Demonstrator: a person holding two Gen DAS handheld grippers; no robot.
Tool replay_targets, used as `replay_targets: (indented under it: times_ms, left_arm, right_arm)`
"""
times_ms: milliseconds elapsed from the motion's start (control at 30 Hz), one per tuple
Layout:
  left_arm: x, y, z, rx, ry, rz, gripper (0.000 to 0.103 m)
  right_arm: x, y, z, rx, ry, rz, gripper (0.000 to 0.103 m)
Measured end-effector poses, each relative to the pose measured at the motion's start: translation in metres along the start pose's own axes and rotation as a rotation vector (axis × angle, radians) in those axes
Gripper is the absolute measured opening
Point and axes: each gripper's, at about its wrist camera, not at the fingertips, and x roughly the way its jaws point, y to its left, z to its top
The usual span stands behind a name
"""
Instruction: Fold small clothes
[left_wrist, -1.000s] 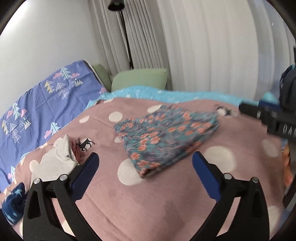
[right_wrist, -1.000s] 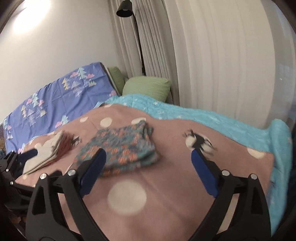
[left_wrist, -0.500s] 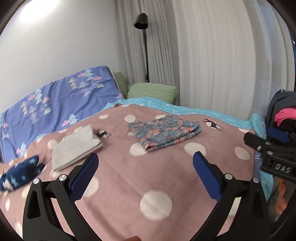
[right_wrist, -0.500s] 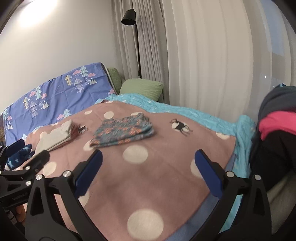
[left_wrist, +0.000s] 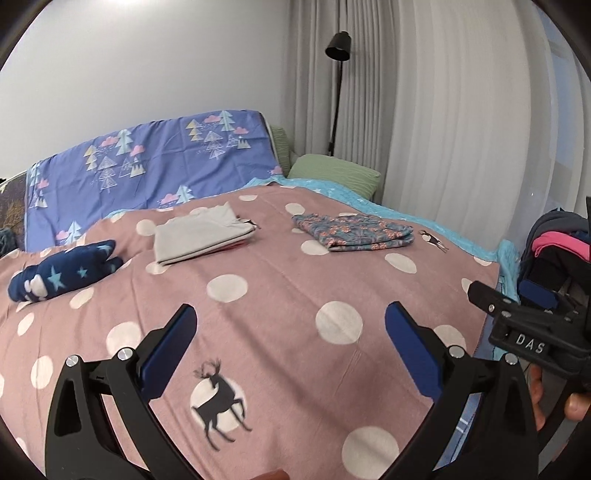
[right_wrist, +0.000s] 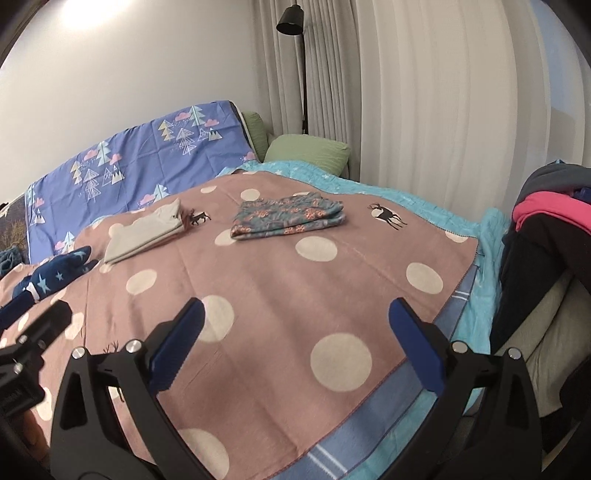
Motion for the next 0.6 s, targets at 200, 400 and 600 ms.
replay_targets:
  times_ms: [200, 400, 600]
  left_arm:
    - [-0.013, 0.001, -0.008, 0.030, -0.005, -0.016, 0.102]
    - [-0.013, 0.000, -0.012, 0.040, 0.036, -0.043, 0.102]
    - [-0.011, -0.003, -0.013, 0.065, 0.041, -0.022, 0.102]
  right_arm:
    - [-0.011, 0.007, -0.003, -0.010, 0.008, 0.013, 0.101]
    - [-0.017, 0.012, -0.002, -0.017, -0.005, 0.010, 0.101]
    - [-0.012, 0.010, -0.004, -0.018, 0.008, 0.011, 0.101]
